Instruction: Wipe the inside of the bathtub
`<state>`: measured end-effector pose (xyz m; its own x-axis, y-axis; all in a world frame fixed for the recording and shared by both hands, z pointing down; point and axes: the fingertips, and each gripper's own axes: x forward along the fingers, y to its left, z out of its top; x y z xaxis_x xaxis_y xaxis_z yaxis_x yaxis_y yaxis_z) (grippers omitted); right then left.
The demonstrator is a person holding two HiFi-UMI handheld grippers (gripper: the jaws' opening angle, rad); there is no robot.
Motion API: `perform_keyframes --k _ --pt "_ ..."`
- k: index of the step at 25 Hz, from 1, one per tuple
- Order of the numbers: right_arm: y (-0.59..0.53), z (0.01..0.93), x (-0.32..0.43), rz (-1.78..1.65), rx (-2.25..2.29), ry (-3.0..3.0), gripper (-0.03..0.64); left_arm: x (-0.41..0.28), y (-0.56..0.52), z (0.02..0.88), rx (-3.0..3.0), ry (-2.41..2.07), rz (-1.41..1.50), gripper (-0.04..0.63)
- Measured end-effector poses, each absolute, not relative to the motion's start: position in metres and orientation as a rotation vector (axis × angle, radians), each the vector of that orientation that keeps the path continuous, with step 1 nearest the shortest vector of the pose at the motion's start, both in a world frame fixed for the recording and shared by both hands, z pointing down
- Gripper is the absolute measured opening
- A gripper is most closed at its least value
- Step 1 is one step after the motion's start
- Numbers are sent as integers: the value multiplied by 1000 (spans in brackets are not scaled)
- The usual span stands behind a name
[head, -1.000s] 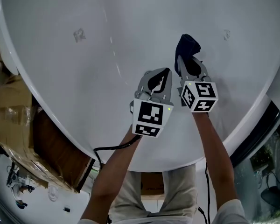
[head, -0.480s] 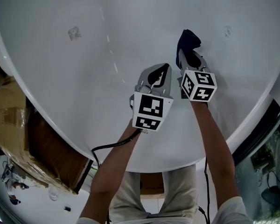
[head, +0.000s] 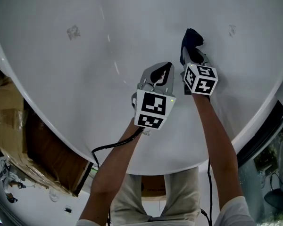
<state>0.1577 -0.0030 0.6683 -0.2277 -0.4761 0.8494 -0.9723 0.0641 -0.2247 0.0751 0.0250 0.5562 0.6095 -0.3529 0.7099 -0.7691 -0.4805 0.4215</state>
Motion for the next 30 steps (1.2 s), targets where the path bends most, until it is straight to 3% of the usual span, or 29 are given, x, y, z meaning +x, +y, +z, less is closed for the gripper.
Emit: perform_keyframes --k 30 --pt "-7 729 187 1165 1522 -1474 58 78 33 573 2044 -855 722 0"
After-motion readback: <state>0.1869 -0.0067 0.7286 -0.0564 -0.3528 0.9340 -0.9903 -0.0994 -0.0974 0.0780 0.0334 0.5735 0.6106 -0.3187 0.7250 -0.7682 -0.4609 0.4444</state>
